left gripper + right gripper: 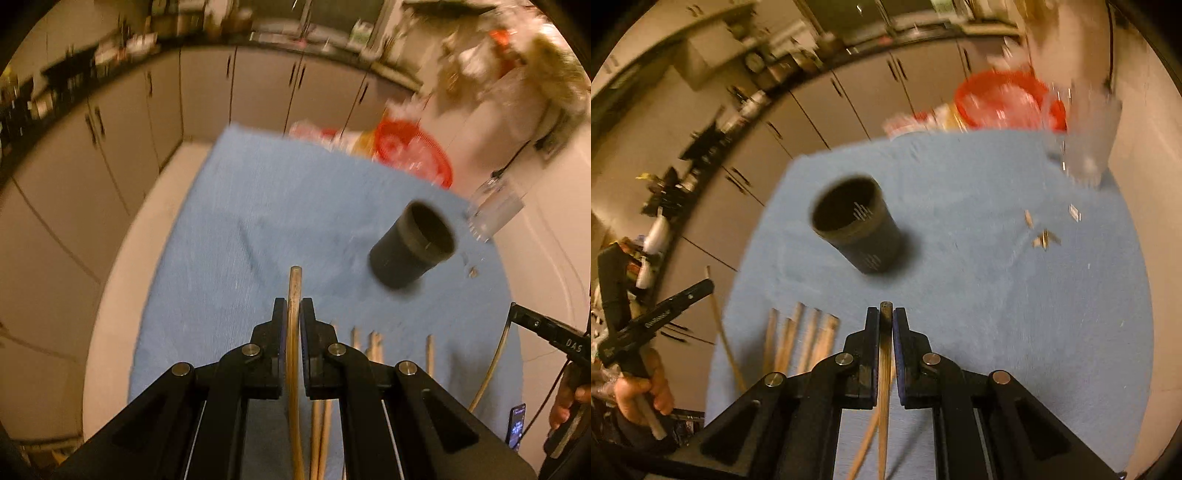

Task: Organize utensils
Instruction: 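Lift the left gripper's chopstick into the black holder while the right gripper inserts its chopstick too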

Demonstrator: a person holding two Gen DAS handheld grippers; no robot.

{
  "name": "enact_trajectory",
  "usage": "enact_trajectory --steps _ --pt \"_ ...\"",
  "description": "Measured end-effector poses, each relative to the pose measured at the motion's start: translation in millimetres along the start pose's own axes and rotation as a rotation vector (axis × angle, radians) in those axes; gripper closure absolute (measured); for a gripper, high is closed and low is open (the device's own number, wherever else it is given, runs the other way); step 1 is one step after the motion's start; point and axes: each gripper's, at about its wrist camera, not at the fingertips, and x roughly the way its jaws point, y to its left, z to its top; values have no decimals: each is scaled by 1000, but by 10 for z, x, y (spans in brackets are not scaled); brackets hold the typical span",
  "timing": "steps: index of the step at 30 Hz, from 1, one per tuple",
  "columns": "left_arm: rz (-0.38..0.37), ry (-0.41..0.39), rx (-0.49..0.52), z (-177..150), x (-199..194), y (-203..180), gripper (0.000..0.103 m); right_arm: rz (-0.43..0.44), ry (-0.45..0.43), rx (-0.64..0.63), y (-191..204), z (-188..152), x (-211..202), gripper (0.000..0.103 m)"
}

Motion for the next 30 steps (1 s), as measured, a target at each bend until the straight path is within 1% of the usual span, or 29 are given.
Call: enact_trajectory --steps 6,10,15,23,30 --pt "6 -232 37 35 -442 -203 97 36 -125 -24 203 20 -423 96" --pt "-11 -327 28 26 -579 -271 97 43 -200 -37 302 65 -624 96" --pt "-29 -363 20 134 -666 -360 97 55 -240 -52 409 207 -737 96" --pt "-49 -395 44 432 -840 -578 97 69 -299 -68 618 594 -964 96" --pt "-67 -443 52 770 -995 -764 97 34 -363 -81 720 881 -1166 96"
